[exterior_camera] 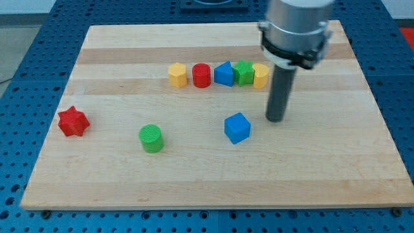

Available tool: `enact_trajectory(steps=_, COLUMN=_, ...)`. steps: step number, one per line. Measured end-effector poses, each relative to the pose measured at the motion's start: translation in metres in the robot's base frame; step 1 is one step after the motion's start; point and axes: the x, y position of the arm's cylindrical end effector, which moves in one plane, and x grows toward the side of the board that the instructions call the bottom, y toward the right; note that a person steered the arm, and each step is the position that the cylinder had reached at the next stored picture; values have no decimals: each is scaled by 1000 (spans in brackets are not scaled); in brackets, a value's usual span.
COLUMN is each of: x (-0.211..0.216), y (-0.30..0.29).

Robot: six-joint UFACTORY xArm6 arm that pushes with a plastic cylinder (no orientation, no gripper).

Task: Place the cube diagonally to the red star

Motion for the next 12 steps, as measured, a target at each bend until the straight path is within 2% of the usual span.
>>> enact_trajectory(steps=1, x=32, y=-36)
enact_trajectory(steps=2, x=16, y=-99)
enact_trajectory(steps=3, x=-31, y=-159)
enact_trajectory(steps=4, x=-35, y=-177)
enact_trajectory(steps=5, x=-2, y=-172)
enact_trajectory(steps=6, x=-4, y=-138)
enact_trajectory(steps=8, x=-39, y=-84)
enact_trajectory(steps=9, x=-71, y=-91)
enact_trajectory(steps=10, x=-82, y=-140)
enact_trajectory(steps=11, x=-77, y=-196)
enact_trajectory(steps=12, x=-61, y=-203)
